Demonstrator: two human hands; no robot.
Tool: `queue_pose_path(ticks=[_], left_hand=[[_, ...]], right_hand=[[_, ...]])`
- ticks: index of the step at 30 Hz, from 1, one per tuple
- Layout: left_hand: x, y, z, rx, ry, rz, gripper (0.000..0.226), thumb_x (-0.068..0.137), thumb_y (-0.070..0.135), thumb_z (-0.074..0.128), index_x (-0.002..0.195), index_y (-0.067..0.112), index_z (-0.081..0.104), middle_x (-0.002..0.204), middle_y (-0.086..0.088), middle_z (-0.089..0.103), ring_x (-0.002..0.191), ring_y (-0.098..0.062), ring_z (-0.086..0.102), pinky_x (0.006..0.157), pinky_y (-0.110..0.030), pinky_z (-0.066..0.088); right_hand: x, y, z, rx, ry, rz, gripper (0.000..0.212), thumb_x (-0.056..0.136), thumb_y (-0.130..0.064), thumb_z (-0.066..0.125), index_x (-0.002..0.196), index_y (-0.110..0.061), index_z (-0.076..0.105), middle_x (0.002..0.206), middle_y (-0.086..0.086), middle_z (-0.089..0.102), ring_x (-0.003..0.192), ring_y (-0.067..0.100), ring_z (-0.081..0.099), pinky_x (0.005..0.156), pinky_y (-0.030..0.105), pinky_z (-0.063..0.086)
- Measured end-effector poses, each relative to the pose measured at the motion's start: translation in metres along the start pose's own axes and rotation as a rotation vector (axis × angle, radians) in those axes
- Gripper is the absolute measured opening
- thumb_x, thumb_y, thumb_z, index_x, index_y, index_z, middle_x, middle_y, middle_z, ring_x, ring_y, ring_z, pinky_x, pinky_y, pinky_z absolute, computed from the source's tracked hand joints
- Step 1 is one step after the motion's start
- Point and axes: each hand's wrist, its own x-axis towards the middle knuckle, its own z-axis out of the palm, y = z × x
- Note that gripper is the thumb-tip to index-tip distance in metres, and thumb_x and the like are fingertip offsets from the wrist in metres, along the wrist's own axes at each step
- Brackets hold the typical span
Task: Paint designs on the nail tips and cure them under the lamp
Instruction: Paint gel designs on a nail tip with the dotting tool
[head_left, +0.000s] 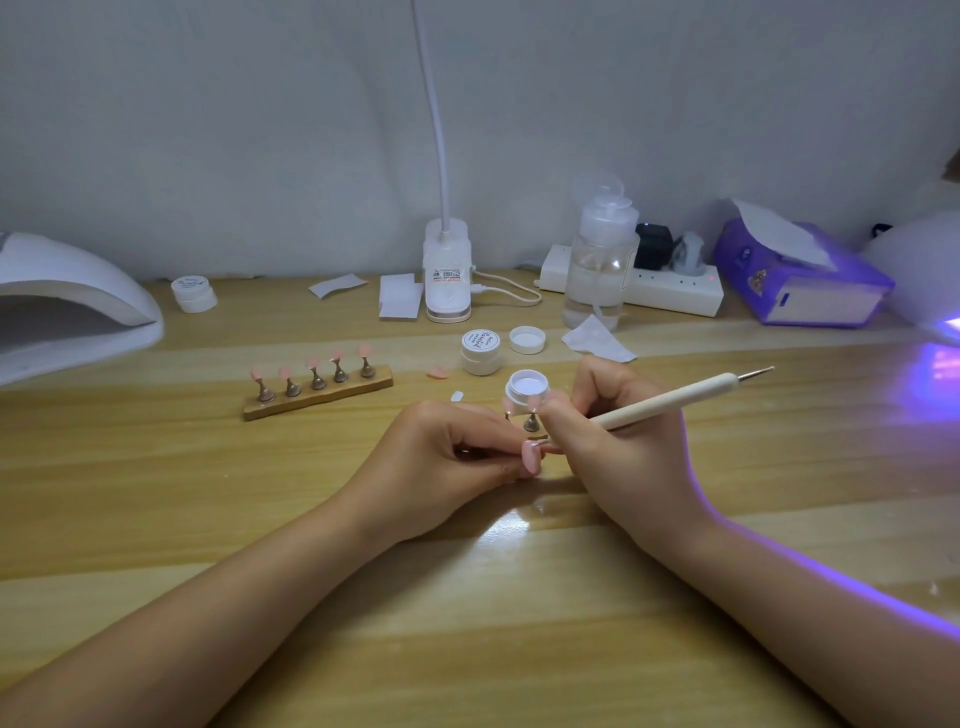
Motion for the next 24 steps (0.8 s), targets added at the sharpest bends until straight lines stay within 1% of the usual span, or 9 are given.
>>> queue_pose_path(ticks=[12,16,24], left_hand=[[-0.0003,0.0008,0.0003,-0.002,-0.002,-0.006,0.017,0.074,0.004,0.072,0.083,0.018,0.073,0.076,0.014,0.069,0.073,0.005,0.062,0.069,-0.012,0.045],[-0.0002,0.0013,0.0007,-0.013,-0.005,-0.009,0.015,0.073,0.008,0.071,0.083,0.02,0.073,0.077,0.014,0.069,0.074,0.005,0.062,0.07,-0.013,0.046],[0.0,0.0016,0.0007,-0.006,-0.009,-0.004,0.017,0.074,0.006,0.071,0.085,0.019,0.072,0.078,0.013,0.069,0.073,0.005,0.062,0.07,-0.012,0.045]], right_hand=[[-0.0001,-0.0005,0.0008,-0.015,0.0,0.007,0.047,0.079,0.012,0.059,0.053,-0.016,0.032,0.032,-0.014,0.041,0.035,-0.005,0.046,0.044,0.001,0.032],[-0.0004,-0.0009,0.0007,-0.01,-0.008,0.0,0.047,0.079,0.013,0.058,0.053,-0.017,0.032,0.033,-0.015,0.041,0.035,-0.005,0.046,0.044,0.001,0.031],[-0.0003,0.0,0.0005,-0.009,-0.006,0.002,0.047,0.079,0.012,0.059,0.053,-0.016,0.031,0.032,-0.014,0.04,0.034,-0.005,0.046,0.044,0.001,0.031]])
